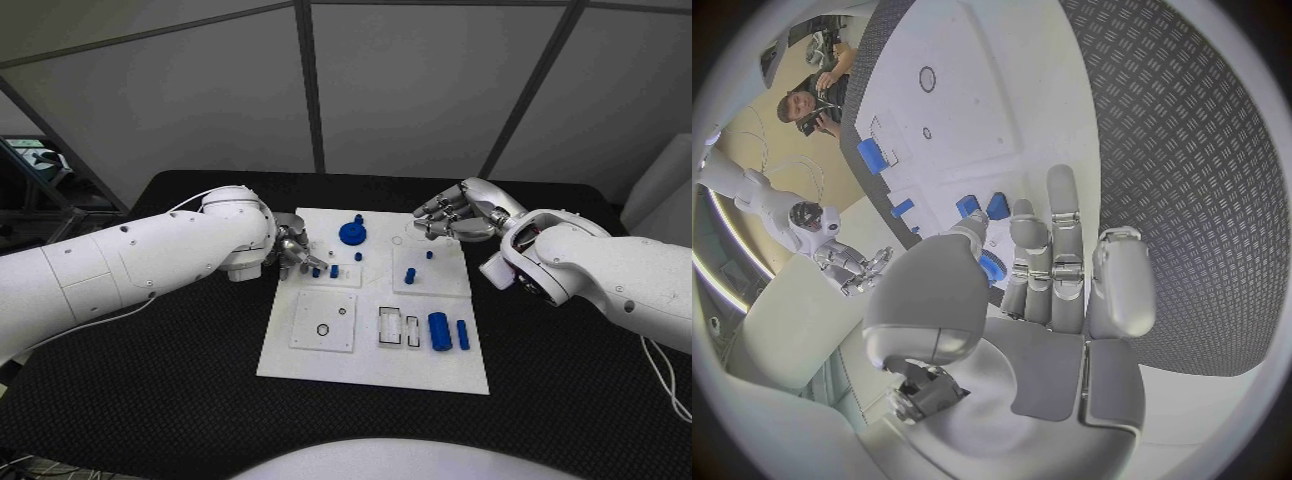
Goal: Assemble the parts on the task board
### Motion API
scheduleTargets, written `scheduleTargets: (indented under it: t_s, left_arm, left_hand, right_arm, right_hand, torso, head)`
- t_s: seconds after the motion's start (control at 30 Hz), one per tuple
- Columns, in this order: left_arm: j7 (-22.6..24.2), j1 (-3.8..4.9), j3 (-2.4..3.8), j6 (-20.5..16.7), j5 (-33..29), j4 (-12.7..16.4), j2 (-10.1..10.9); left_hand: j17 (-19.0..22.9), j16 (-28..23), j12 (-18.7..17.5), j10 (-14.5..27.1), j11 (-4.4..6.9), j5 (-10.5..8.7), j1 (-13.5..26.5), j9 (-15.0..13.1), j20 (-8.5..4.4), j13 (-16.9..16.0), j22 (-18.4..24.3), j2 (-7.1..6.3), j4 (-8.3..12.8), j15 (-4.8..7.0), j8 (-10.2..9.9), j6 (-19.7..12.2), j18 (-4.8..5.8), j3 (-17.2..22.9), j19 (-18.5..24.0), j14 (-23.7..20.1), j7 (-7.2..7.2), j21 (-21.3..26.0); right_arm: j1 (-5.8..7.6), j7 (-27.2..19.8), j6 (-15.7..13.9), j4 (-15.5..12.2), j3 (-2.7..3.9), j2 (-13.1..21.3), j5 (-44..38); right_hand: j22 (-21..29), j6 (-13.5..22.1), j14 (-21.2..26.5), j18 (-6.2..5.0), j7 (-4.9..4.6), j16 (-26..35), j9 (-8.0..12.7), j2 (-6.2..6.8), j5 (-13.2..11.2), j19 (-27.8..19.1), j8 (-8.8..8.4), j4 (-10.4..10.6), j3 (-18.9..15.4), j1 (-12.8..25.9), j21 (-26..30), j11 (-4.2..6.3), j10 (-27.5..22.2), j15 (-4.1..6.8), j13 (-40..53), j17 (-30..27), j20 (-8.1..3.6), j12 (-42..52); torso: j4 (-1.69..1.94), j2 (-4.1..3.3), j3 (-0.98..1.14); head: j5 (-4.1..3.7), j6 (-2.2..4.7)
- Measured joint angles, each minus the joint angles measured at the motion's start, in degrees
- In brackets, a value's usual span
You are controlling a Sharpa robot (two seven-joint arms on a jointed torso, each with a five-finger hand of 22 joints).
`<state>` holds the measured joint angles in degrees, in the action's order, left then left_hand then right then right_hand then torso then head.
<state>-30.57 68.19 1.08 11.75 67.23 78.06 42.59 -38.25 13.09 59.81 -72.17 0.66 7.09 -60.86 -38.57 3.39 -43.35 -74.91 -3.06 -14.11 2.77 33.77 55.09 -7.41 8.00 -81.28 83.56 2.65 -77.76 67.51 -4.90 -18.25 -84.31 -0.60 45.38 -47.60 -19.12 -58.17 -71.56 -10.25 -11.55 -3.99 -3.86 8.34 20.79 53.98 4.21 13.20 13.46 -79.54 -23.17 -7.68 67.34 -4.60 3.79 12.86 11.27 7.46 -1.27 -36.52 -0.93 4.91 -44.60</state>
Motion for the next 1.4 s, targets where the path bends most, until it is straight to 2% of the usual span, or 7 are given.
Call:
scheduleTargets:
  t_s: [0.3,0.6,0.7,0.9,0.93,1.17,1.4]
  left_arm:
    - [0.11,0.42,1.29,-5.81,-1.91,0.89,1.24]
    - [3.11,0.56,1.54,-14.00,-6.00,1.49,1.39]
    - [6.12,0.65,0.66,-16.26,-7.21,1.77,0.57]
    - [14.85,0.35,-2.01,-20.84,-6.93,1.79,-1.90]
    - [16.12,0.32,-2.30,-21.41,-6.43,1.61,-2.27]
    - [23.19,0.23,-3.71,-23.93,0.30,-0.14,-4.62]
    - [25.32,0.18,-4.12,-24.16,6.67,-1.83,-6.60]
  left_hand:
    - [0.07,-0.91,-6.64,7.40,-1.85,0.42,-2.73,1.66,0.92,9.13,1.07,0.94,-2.02,-1.09,-2.73,-5.50,-0.02,-4.27,2.69,-1.09,2.58,4.37]
    - [3.17,-6.83,-13.11,20.92,-6.56,1.10,-13.10,7.70,4.62,13.88,24.09,0.75,-0.53,-5.61,-6.74,-13.16,-0.13,-6.25,24.00,-13.25,7.01,33.12]
    - [4.96,-8.11,-16.43,24.75,-7.42,1.10,-18.34,10.40,5.85,16.82,26.75,0.28,1.55,-6.66,-8.05,-13.85,-4.61,-5.23,26.35,-16.10,7.70,37.26]
    - [6.87,-5.29,-22.23,24.22,-6.93,1.09,-26.66,17.66,5.51,24.28,28.36,-2.40,5.45,-6.03,-11.44,-10.24,-3.75,-0.46,24.09,-14.01,7.05,38.98]
    - [6.70,-3.90,-23.02,23.77,-6.80,1.09,-27.17,18.70,5.20,25.35,28.23,-2.90,5.76,-5.70,-12.00,-9.45,-1.37,0.26,23.60,-12.56,6.84,38.57]
    - [-19.52,38.14,-27.57,19.69,-5.36,1.09,-25.52,25.79,2.92,31.78,21.47,-5.56,6.50,-2.95,-16.69,-4.42,-2.79,4.12,16.70,-4.41,5.34,30.38]
    - [-28.48,54.01,-29.15,18.68,-4.78,1.09,-24.65,27.97,2.21,34.06,6.82,-6.44,6.99,-2.51,-17.74,-2.66,0.84,5.76,4.97,0.17,4.70,12.93]
  right_arm:
    - [0.00,0.03,0.04,0.35,0.00,0.12,-0.04]
    - [0.00,0.06,0.03,0.65,0.00,0.21,-0.09]
    - [0.00,0.06,0.02,0.68,-0.01,0.17,-0.10]
    - [0.00,0.06,0.01,0.64,-0.01,0.07,-0.12]
    - [0.00,0.06,0.01,0.61,-0.01,0.05,-0.13]
    - [0.00,0.06,0.01,0.42,0.00,-0.03,-0.14]
    - [0.00,0.06,0.01,0.29,0.00,-0.16,-0.14]
  right_hand:
    - [0.25,0.18,0.21,0.00,0.18,0.00,0.00,0.00,1.01,0.00,0.00,0.00,0.00,0.00,0.27,0.00,0.00,-0.21,0.00,-0.14,0.00,0.22]
    - [0.33,0.18,0.21,0.00,0.18,0.00,0.00,0.00,1.34,0.00,0.00,0.00,0.00,0.00,0.41,0.21,-0.21,-0.21,0.00,-0.20,0.00,0.22]
    - [0.37,0.18,0.21,0.00,0.19,0.00,0.00,0.00,1.34,0.05,0.00,0.00,0.00,0.00,0.57,0.21,-0.21,-0.21,0.00,-0.19,-0.06,0.22]
    - [0.38,0.18,0.21,0.01,0.18,0.00,0.00,0.00,1.57,0.42,0.00,0.00,0.00,0.00,0.57,0.21,-0.21,-0.21,0.00,-0.19,-0.02,0.22]
    - [0.38,0.18,0.21,0.00,0.18,0.00,0.00,0.00,1.57,0.42,0.00,0.00,0.00,0.00,0.57,0.21,-0.21,-0.21,0.00,-0.19,-0.02,0.22]
    - [0.37,0.18,0.21,0.00,0.18,0.00,0.00,0.00,1.57,0.42,0.00,0.00,0.00,0.00,0.57,0.21,-0.21,-0.21,0.00,-0.19,-0.02,0.22]
    - [0.45,0.18,0.21,0.00,0.18,0.00,0.00,0.00,1.57,0.42,0.00,0.00,0.00,0.00,0.57,0.21,-0.20,-0.21,0.00,-0.25,-0.02,0.22]
  torso:
    - [-0.01,-0.01,0.01]
    - [-0.02,-0.01,0.05]
    - [-0.02,-0.01,0.05]
    - [-0.02,-0.05,0.04]
    - [-0.03,-0.06,0.04]
    - [-0.03,-0.06,0.04]
    - [-0.03,-0.08,0.03]
  head:
    - [-0.24,0.03]
    - [-0.43,0.26]
    - [-0.51,0.43]
    - [-0.89,0.62]
    - [-0.96,0.65]
    - [-1.26,0.77]
    - [-1.35,0.85]
